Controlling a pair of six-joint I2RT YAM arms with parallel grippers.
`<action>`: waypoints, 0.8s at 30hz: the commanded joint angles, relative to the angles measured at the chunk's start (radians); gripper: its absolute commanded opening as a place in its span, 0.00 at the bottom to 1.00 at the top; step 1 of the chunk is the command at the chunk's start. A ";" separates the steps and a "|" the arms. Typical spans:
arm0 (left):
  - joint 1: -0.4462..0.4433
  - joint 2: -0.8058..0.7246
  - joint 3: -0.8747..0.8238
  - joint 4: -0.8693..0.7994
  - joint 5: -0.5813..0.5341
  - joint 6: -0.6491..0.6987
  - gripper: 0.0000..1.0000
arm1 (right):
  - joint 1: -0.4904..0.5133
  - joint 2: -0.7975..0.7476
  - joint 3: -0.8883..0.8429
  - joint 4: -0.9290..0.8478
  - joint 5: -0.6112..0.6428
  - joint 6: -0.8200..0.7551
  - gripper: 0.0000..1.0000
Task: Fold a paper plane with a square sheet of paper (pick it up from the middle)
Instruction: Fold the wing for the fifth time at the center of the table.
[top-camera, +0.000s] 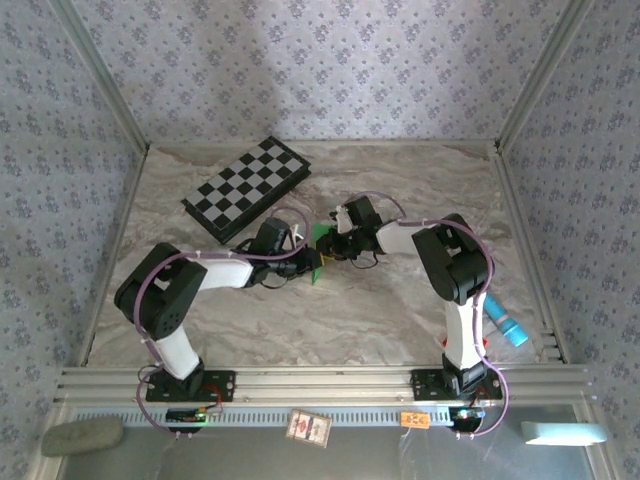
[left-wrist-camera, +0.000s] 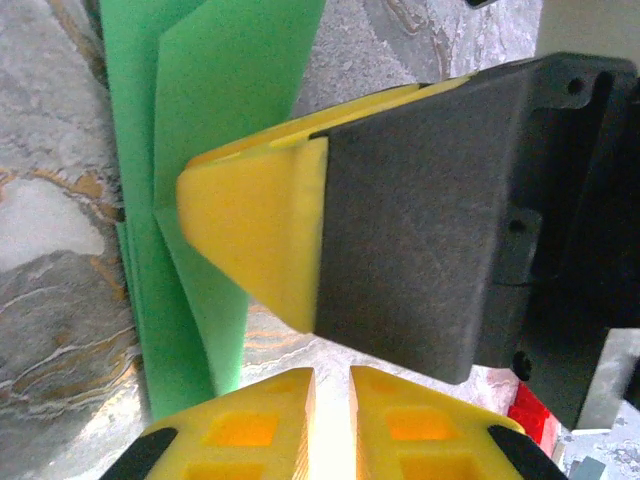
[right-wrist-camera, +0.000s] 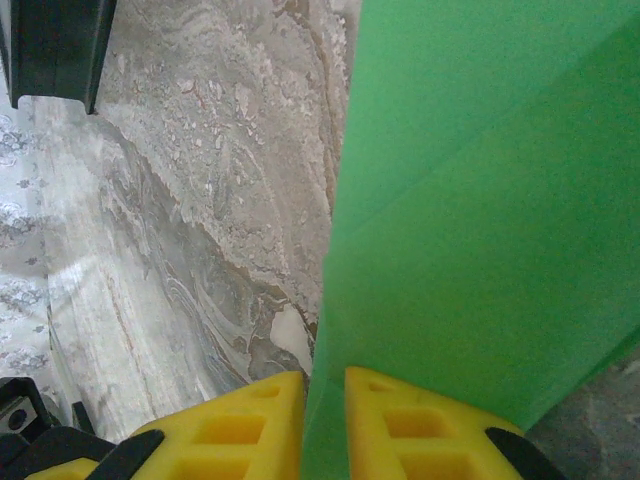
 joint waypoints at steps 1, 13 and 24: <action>-0.015 0.015 0.038 -0.037 0.013 0.013 0.16 | 0.008 0.020 0.024 -0.076 0.032 -0.013 0.20; -0.030 0.061 0.033 -0.062 -0.002 0.009 0.14 | 0.008 0.018 0.041 -0.106 0.031 -0.006 0.20; -0.032 0.064 0.008 -0.060 -0.016 0.001 0.12 | 0.008 0.019 0.053 -0.126 0.033 -0.011 0.20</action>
